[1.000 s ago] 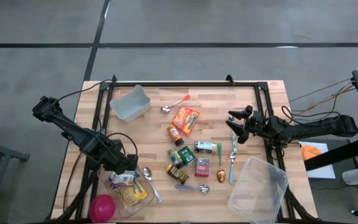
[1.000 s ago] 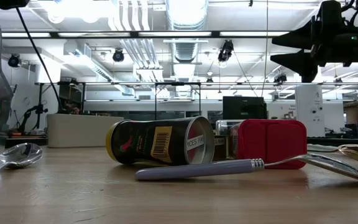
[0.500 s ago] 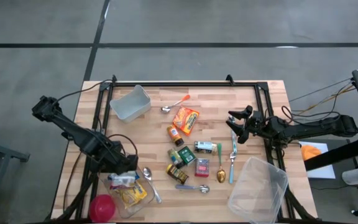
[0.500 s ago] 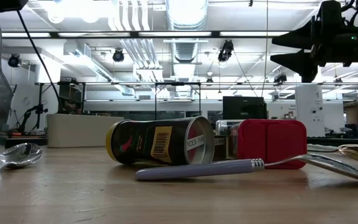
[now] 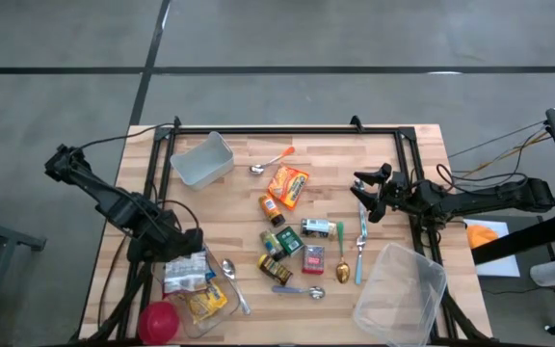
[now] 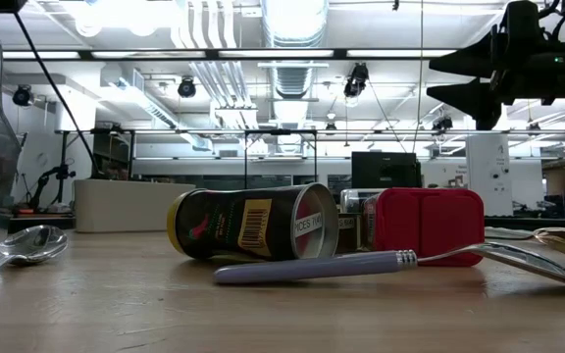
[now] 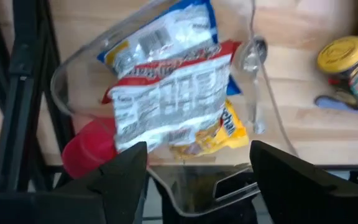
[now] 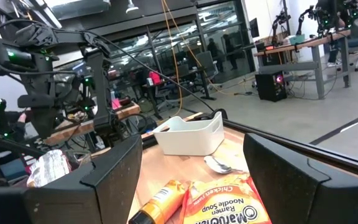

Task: Pick & Place Food Item
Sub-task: Put the orange noodle pack into the transparent bin

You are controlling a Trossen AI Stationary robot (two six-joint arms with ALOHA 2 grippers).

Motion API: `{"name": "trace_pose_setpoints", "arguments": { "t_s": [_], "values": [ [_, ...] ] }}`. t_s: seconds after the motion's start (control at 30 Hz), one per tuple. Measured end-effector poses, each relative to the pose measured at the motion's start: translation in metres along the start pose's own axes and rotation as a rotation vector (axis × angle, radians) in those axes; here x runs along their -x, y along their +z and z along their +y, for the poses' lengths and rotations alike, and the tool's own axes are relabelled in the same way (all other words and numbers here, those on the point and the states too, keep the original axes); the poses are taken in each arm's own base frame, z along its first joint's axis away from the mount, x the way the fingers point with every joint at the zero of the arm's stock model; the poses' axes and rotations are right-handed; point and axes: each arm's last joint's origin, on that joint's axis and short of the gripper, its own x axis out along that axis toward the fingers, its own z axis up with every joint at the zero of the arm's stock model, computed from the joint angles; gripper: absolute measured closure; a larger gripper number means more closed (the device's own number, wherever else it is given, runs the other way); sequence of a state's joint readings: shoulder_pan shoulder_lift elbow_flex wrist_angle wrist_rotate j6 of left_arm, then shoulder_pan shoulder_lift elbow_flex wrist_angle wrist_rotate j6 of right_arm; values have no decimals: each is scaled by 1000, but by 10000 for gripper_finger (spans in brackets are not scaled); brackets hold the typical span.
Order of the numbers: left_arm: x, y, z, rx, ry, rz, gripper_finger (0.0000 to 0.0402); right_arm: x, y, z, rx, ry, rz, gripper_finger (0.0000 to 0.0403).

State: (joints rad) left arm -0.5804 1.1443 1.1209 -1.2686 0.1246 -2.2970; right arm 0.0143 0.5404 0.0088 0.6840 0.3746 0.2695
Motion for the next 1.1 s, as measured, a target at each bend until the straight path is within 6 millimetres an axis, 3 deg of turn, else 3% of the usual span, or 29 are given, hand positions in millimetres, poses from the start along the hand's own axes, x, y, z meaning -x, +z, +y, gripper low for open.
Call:
{"name": "trace_pose_setpoints", "arguments": {
  "t_s": [0.27,0.63,0.9,1.1],
  "values": [
    [-3,9,0,-71,-62,-94,114,0,0,0,0,0,-1,126],
    [0,29,-20,-300,-174,-321,114,0,0,0,0,0,-1,126],
    [-8,52,-52,-463,-169,-593,114,0,0,0,0,0,0,126],
    [-17,70,-87,-644,-174,-669,114,0,0,0,0,0,0,126]
  ]
}}
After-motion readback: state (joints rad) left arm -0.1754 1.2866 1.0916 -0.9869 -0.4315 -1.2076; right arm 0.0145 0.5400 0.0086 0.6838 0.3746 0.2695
